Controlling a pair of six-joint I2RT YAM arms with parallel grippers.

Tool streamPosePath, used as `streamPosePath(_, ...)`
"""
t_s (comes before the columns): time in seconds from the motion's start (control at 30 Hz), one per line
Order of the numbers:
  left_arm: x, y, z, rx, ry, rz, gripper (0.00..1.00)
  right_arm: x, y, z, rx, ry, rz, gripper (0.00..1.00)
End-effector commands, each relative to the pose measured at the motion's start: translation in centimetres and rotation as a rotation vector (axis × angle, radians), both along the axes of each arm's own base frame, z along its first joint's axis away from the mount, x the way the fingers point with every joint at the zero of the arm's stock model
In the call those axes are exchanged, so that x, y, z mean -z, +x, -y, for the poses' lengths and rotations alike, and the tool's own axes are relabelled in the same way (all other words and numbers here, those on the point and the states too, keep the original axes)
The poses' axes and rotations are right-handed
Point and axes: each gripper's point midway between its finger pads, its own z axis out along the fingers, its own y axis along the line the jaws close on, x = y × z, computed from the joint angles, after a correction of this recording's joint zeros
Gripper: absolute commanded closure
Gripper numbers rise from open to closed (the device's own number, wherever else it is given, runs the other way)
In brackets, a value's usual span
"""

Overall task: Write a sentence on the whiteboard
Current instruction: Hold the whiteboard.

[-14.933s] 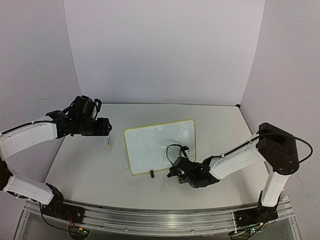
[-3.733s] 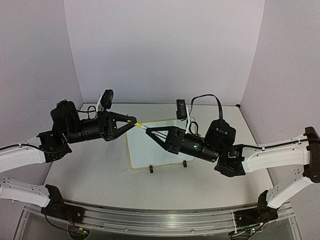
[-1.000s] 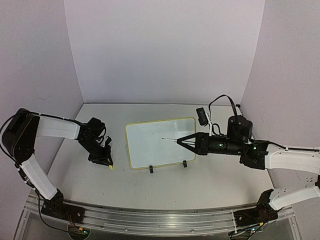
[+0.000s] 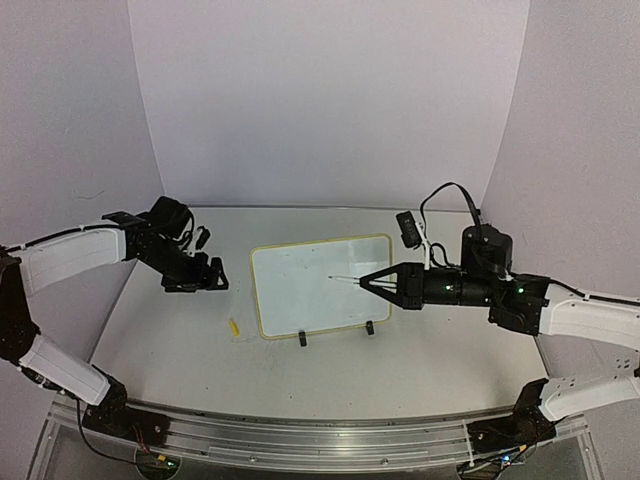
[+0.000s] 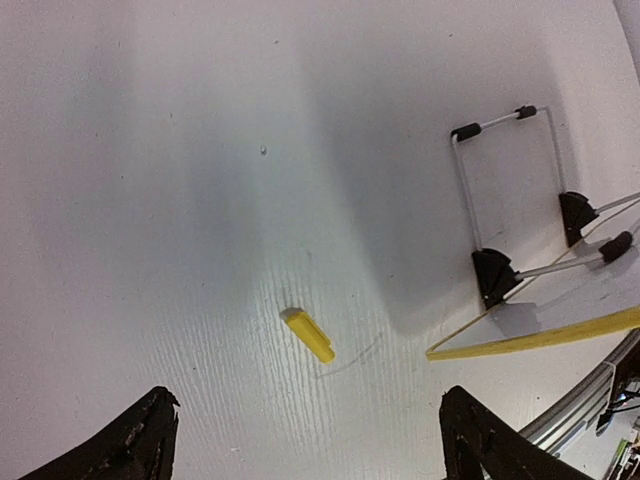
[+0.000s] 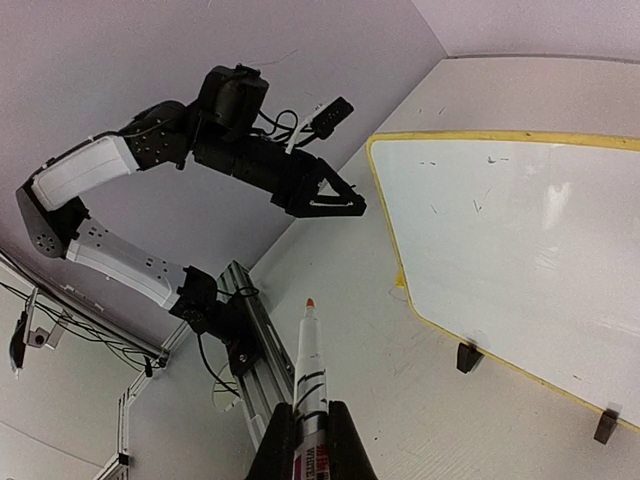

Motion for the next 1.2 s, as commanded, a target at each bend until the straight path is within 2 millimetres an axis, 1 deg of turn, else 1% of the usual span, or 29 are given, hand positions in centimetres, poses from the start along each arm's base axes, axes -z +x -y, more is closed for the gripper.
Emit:
streamPosePath(0.0, -6.0, 0.6, 1.3, 0.154, -0.039, 0.126, 0.1, -2.2, -0.5, -0.5, -0.059, 0.02, 0.075, 1.0)
streamPosePath(0.07, -7.8, 0.7, 2.4, 0.232, -0.083, 0.188, 0.1, -2.0, -0.6, -0.9, -0.089, 0.012, 0.085, 1.0)
streamPosePath(0.13, -9.6, 1.2, 3.0, 0.258, -0.11, 0.256, 0.1, -1.6, -0.5, -1.5, -0.116, 0.002, 0.087, 1.0)
streamPosePath(0.2, -11.4, 1.2, 3.7, 0.304, -0.15, 0.331, 0.09, -1.3, -0.4, -1.9, -0.138, -0.005, 0.086, 1.0)
streamPosePath(0.23, -12.2, 1.0, 4.0, 0.336, -0.173, 0.367, 0.08, -1.2, -0.2, -2.0, -0.142, -0.007, 0.087, 1.0)
streamPosePath(0.33, -13.1, -0.5, 6.0, 0.483, -0.279, 0.416, 0.07, -1.1, 0.1, -2.6, -0.168, -0.007, 0.09, 1.0)
streamPosePath(0.47, -13.0, -1.5, 7.7, 0.615, -0.36, 0.412, 0.09, -1.1, 0.3, -3.4, -0.204, 0.002, 0.096, 1.0)
streamPosePath(0.57, -13.1, -1.5, 8.7, 0.676, -0.41, 0.408, 0.1, -0.7, 0.7, -3.9, -0.221, 0.001, 0.092, 1.0)
streamPosePath(0.67, -12.3, -0.8, 9.1, 0.704, -0.395, 0.404, 0.16, -0.3, 1.5, -4.4, -0.226, 0.008, 0.089, 1.0)
streamPosePath(0.77, -11.5, -0.1, 9.5, 0.726, -0.391, 0.394, 0.27, -0.2, 2.3, -4.9, -0.225, 0.013, 0.087, 1.0)
streamPosePath(0.83, -11.3, 0.2, 9.8, 0.735, -0.392, 0.393, 0.35, 0.0, 2.6, -5.2, -0.226, 0.009, 0.088, 1.0)
streamPosePath(0.9, -11.2, 0.5, 10.0, 0.745, -0.389, 0.39, 0.41, 0.4, 3.1, -5.6, -0.223, 0.001, 0.087, 1.0)
streamPosePath(1.03, -10.3, 1.5, 9.7, 0.727, -0.34, 0.396, 0.44, 1.0, 3.9, -6.5, -0.228, -0.01, 0.081, 1.0)
streamPosePath(1.13, -10.0, 1.8, 9.9, 0.725, -0.337, 0.392, 0.44, 1.4, 4.5, -7.3, -0.237, -0.014, 0.077, 1.0)
streamPosePath(1.17, -9.9, 1.9, 10.0, 0.724, -0.341, 0.391, 0.46, 1.5, 4.7, -7.5, -0.238, -0.015, 0.077, 1.0)
